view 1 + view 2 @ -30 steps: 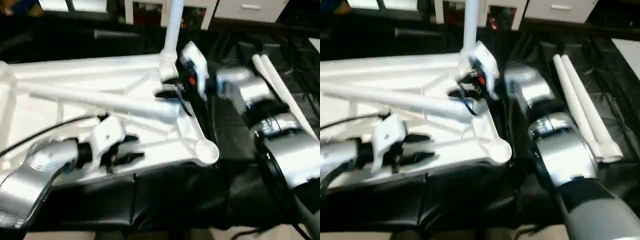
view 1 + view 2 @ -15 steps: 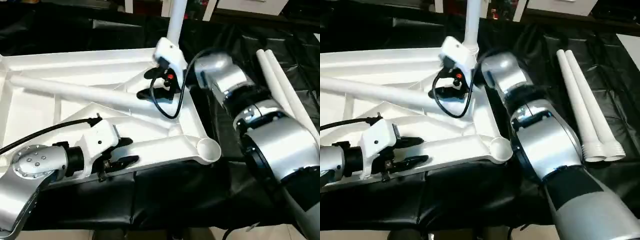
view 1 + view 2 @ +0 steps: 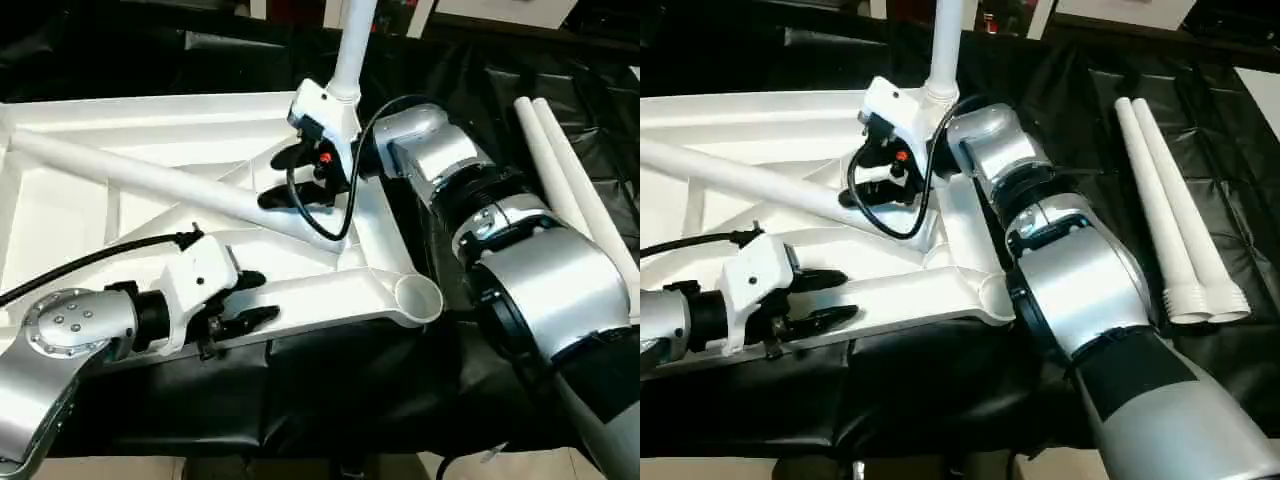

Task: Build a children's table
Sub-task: Insert table leg to table base

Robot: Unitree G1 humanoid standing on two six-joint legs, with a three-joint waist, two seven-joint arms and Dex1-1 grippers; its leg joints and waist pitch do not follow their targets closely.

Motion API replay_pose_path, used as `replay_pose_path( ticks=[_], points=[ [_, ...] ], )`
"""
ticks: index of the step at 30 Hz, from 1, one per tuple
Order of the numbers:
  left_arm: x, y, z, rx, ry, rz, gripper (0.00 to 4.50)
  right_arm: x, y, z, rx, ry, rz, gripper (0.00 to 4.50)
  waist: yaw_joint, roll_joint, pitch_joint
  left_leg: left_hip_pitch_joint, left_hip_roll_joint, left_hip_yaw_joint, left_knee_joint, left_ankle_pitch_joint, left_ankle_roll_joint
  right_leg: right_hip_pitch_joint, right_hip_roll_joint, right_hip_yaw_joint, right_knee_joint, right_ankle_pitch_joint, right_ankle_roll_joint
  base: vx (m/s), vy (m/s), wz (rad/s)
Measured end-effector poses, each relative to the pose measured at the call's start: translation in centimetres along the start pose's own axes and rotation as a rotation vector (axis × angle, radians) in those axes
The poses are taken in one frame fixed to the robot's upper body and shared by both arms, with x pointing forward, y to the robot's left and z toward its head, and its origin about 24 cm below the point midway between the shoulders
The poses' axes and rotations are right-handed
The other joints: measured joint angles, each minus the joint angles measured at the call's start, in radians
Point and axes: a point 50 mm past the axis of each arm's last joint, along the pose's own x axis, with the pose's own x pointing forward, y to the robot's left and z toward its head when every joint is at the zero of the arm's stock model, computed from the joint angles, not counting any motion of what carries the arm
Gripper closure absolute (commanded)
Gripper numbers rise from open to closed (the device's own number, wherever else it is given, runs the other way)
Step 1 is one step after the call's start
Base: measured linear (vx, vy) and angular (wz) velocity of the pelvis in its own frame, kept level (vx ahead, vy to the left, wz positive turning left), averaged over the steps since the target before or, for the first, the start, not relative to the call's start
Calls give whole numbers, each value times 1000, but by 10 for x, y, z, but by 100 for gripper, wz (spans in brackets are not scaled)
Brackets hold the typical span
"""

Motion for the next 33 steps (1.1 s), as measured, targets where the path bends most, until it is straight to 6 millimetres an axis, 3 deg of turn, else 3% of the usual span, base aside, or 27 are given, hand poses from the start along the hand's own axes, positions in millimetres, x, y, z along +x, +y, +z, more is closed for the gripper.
replay_pose_path(
  ticks=[13, 24, 25, 33],
  points=[
    [0, 0, 2, 4, -6, 9, 220, 11, 2, 1, 9, -8, -45, 81, 0, -6, 6, 0, 0, 0, 0, 1, 0, 0, 0, 0, 1, 0, 0, 0, 0, 0],
    [1, 0, 2, 13, -5, 10, 220, 14, 6, -13, -126, 263, 29, 81, 1, -6, 7, 0, 0, 0, 1, 1, 0, 0, 0, 0, 2, 0, 0, 0, 0, 0],
    [2, 0, 2, 14, -5, 11, 220, 14, 6, -13, -130, 274, 28, 107, 1, -6, 7, 0, 0, 0, 1, 1, 0, 0, 0, 0, 2, 0, 0, 0, 0, 0],
    [4, 2, 3, 18, -5, 17, 220, 14, 6, -13, -121, 270, 20, 158, 2, -7, 6, 0, 0, -1, 2, 5, -1, 0, 0, -1, 6, 1, -1, 0, 0, 0]
  ],
)
